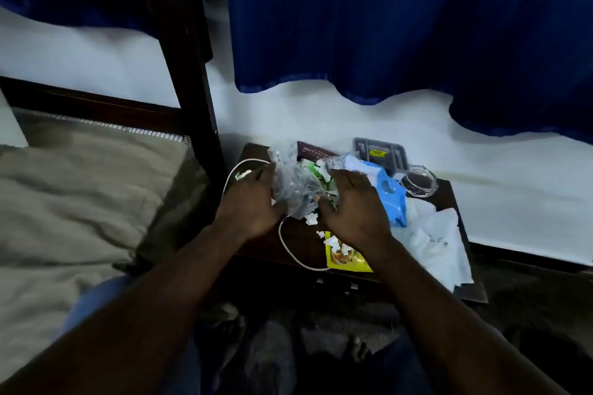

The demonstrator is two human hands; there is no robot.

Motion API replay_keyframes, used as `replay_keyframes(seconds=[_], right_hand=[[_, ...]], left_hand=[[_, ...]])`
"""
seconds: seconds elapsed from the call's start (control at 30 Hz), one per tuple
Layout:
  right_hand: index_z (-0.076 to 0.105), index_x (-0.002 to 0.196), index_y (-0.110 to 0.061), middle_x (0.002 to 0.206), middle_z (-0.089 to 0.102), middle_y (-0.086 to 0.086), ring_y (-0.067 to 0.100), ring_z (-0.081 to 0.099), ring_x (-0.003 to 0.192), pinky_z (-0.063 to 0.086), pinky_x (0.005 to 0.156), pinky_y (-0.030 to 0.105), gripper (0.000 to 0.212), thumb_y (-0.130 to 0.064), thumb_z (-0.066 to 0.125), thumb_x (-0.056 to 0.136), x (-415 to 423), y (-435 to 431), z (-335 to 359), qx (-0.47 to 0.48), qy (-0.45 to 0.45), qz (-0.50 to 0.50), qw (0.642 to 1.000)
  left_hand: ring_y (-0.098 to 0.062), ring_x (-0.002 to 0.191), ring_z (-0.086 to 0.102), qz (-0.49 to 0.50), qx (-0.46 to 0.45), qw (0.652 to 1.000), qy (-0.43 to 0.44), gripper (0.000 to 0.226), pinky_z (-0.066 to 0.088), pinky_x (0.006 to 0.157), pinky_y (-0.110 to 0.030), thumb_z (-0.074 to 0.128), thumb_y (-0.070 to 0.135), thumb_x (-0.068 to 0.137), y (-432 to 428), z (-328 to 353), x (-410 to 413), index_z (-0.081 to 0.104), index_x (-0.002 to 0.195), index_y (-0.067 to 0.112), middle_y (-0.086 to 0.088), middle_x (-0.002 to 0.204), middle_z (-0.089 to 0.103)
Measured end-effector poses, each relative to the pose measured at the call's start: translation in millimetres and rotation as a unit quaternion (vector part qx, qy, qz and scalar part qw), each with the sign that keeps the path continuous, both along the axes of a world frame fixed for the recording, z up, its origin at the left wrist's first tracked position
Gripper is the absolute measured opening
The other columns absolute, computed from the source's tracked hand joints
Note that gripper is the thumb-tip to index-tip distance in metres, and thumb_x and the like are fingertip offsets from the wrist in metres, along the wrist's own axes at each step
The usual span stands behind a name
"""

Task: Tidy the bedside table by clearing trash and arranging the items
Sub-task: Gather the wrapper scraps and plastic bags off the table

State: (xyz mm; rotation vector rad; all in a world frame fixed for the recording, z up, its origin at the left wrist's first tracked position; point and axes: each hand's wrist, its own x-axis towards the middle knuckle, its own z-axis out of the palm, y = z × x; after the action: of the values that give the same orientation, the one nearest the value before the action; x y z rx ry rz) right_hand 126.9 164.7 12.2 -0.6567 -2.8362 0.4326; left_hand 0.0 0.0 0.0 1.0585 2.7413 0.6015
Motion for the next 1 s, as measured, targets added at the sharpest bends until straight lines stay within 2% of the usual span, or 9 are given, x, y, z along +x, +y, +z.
replay_keyframes(seconds=[0.17, 0.27, 0.33, 0.43, 0.57, 0.67, 0.8, 0.9, 1.0], right_hand=[[0.05, 0.148, -0.015, 0.132, 0.066, 0.013, 0.038, 0.058, 0.124, 0.048, 0.102, 0.046, 0.069, -0.042, 0.067, 0.087, -22.6, -3.6, -10.5, -0.013, 0.023, -0.004, 1.0], [0.049, 0.146, -0.016, 0.131, 0.065, 0.014, 0.039, 0.062, 0.118, 0.054, 0.091, 0.046, 0.069, -0.039, 0.068, 0.084, -38.1, -5.9, -12.3, 0.0, 0.015, 0.001, 1.0], [0.049, 0.144, -0.018, 0.126, 0.066, 0.014, 0.039, 0.066, 0.111, 0.054, 0.083, 0.043, 0.066, -0.038, 0.068, 0.083, -44.3, -4.4, -16.8, 0.019, 0.0, 0.008, 1.0], [0.05, 0.135, -0.022, 0.11, 0.07, 0.011, 0.038, 0.069, 0.099, 0.05, 0.07, 0.038, 0.056, -0.041, 0.066, 0.085, -47.0, -1.4, -24.3, 0.033, -0.01, 0.019, 0.999], [0.051, 0.131, -0.025, 0.099, 0.073, 0.007, 0.036, 0.071, 0.091, 0.039, 0.062, 0.035, 0.05, -0.039, 0.065, 0.085, -47.1, -1.7, -31.4, 0.041, -0.012, 0.022, 0.999], [0.054, 0.128, -0.027, 0.097, 0.074, 0.005, 0.036, 0.071, 0.089, 0.047, 0.063, 0.036, 0.046, -0.04, 0.065, 0.086, -46.4, -4.4, -29.9, 0.033, -0.001, 0.018, 0.999], [0.056, 0.125, -0.032, 0.096, 0.075, -0.002, 0.031, 0.071, 0.091, 0.054, 0.067, 0.036, 0.037, -0.038, 0.057, 0.089, -46.3, -1.4, -22.3, 0.015, 0.025, 0.0, 1.0], [0.062, 0.121, -0.031, 0.088, 0.075, -0.003, 0.027, 0.071, 0.086, 0.057, 0.067, 0.036, 0.032, -0.033, 0.058, 0.089, -45.2, 5.1, -13.8, -0.007, 0.079, -0.022, 0.997], [0.068, 0.118, -0.027, 0.087, 0.076, -0.002, 0.027, 0.071, 0.082, 0.057, 0.068, 0.038, 0.03, -0.026, 0.063, 0.088, -42.9, 13.3, -6.6, -0.032, 0.122, -0.034, 0.991]], left_hand=[[-0.033, 0.125, 0.059, 0.035, 0.059, 0.995, -0.068, 0.088, 0.049, 0.1, -0.038, 0.07, 0.039, 0.087, 27.8, -1.5, -12.6, 0.023, 0.161, 0.031, -0.014, 0.14, 0.058], [-0.024, 0.095, 0.067, 0.078, 0.13, 0.971, -0.183, 0.08, 0.053, 0.086, -0.032, 0.07, 0.019, 0.085, 36.3, -5.9, -10.7, 0.037, 0.156, 0.039, -0.008, 0.11, 0.07], [-0.015, 0.076, 0.064, 0.115, 0.183, 0.939, -0.265, 0.073, 0.052, 0.074, -0.027, 0.067, 0.011, 0.085, 40.4, -12.6, -15.8, 0.048, 0.149, 0.042, -0.004, 0.091, 0.07], [-0.006, 0.06, 0.055, 0.129, 0.229, 0.926, -0.272, 0.062, 0.042, 0.059, -0.017, 0.067, 0.007, 0.087, 43.3, -18.4, -24.8, 0.058, 0.139, 0.04, 0.007, 0.069, 0.057], [-0.017, 0.076, 0.064, 0.15, 0.282, 0.9, -0.298, 0.059, 0.054, 0.07, -0.028, 0.072, 0.002, 0.084, 43.0, -20.1, -25.4, 0.064, 0.134, 0.032, 0.002, 0.083, 0.064], [-0.01, 0.09, 0.07, 0.159, 0.285, 0.904, -0.277, 0.061, 0.059, 0.078, -0.024, 0.073, 0.0, 0.08, 43.6, -22.0, -23.3, 0.065, 0.132, 0.031, 0.002, 0.107, 0.071], [-0.025, 0.093, 0.071, 0.173, 0.307, 0.898, -0.265, 0.059, 0.06, 0.084, -0.046, 0.068, -0.003, 0.076, 43.6, -18.3, -24.4, 0.065, 0.125, 0.029, -0.003, 0.105, 0.073], [-0.006, 0.084, 0.068, 0.19, 0.312, 0.905, -0.217, 0.053, 0.06, 0.077, -0.037, 0.067, 0.008, 0.074, 39.5, -10.4, -25.6, 0.062, 0.118, 0.038, 0.011, 0.103, 0.07], [0.004, 0.072, 0.066, 0.213, 0.335, 0.891, -0.218, 0.058, 0.056, 0.062, -0.023, 0.063, 0.021, 0.073, 36.1, -2.9, -28.1, 0.056, 0.125, 0.046, 0.016, 0.094, 0.068]])
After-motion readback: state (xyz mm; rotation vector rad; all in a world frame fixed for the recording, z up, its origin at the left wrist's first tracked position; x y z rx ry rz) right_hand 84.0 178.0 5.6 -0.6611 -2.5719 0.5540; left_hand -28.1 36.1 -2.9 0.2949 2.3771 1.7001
